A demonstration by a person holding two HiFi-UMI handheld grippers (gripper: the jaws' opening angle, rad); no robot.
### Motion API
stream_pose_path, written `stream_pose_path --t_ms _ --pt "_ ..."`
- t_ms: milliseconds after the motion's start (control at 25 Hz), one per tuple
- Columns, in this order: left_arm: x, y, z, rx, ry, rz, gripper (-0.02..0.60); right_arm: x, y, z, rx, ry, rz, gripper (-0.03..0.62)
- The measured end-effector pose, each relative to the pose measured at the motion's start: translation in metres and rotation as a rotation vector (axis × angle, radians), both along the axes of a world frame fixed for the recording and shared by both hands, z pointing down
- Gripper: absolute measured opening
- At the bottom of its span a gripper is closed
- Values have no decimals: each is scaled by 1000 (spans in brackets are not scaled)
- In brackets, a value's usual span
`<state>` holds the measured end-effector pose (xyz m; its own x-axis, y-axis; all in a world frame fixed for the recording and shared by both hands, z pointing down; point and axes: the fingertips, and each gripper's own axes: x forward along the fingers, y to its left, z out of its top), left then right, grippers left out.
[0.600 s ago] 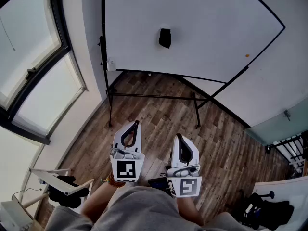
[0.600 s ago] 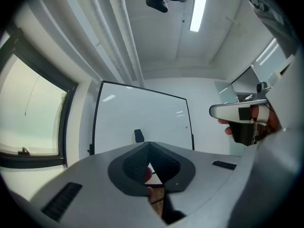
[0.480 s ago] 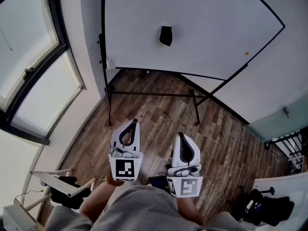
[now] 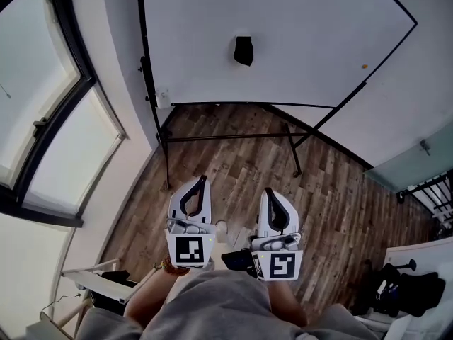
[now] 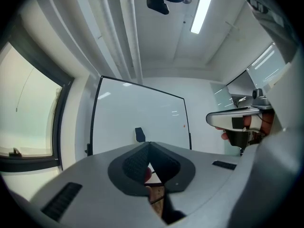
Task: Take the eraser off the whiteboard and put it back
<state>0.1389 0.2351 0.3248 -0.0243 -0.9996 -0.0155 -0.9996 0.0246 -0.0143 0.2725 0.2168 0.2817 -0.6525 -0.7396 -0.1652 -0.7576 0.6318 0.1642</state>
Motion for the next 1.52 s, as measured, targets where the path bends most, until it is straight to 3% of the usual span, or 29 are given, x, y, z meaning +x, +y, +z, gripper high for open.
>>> stream_pose_path --t_ms 280,880,1240,1520 --pt "-11 -32 -1 0 -42 2 6 -19 -42 -5 -6 -80 -5 11" --pt "-23 -141 -12 -2 -67 -57 6 -38 -157 -10 -13 -99 -77 11" --pt "-23 -182 9 -35 -24 -106 6 -40 -206 -5 -16 -114 -118 11" --pt "-40 -216 20 -41 12 -58 6 -53 -230 5 -21 -70 -78 11"
